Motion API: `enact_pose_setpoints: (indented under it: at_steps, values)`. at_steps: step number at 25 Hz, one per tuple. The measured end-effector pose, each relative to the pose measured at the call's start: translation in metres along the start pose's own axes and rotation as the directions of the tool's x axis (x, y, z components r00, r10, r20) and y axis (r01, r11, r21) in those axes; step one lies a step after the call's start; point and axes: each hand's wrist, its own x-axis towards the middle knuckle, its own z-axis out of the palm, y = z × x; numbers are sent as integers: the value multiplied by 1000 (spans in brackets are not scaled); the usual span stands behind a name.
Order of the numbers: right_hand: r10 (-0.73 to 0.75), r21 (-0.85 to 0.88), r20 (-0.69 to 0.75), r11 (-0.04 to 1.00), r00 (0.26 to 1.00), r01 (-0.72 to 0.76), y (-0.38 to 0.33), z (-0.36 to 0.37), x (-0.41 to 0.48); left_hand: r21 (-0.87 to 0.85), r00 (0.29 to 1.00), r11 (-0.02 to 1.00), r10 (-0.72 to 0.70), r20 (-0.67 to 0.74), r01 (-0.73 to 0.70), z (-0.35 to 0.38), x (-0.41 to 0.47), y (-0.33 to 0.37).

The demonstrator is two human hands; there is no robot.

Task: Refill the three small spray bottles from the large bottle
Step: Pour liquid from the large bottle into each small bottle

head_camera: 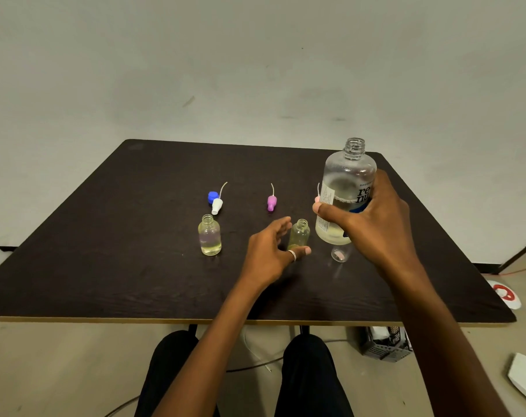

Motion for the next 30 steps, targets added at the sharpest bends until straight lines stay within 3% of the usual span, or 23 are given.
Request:
enact_pose_setpoints:
  at_steps: [9,17,21,30]
  values:
    - [-4,-8,12,1000,1000,4,3,1,1,-31,999,1000,2,-54,-4,6,-3,-3]
    - [-33,-102,105,994,994,44,4,7,1,-229,973,972,1,-233,-56,-50,-20,27]
    - [-79,-226,161,967,984,114,-1,16,1,-156,938,979,69,-339,-128,-77,-32,52]
    - [-287,-472,214,807,934,356,-26,21,14,74,882,977,212,-421,-199,-99,-36,78]
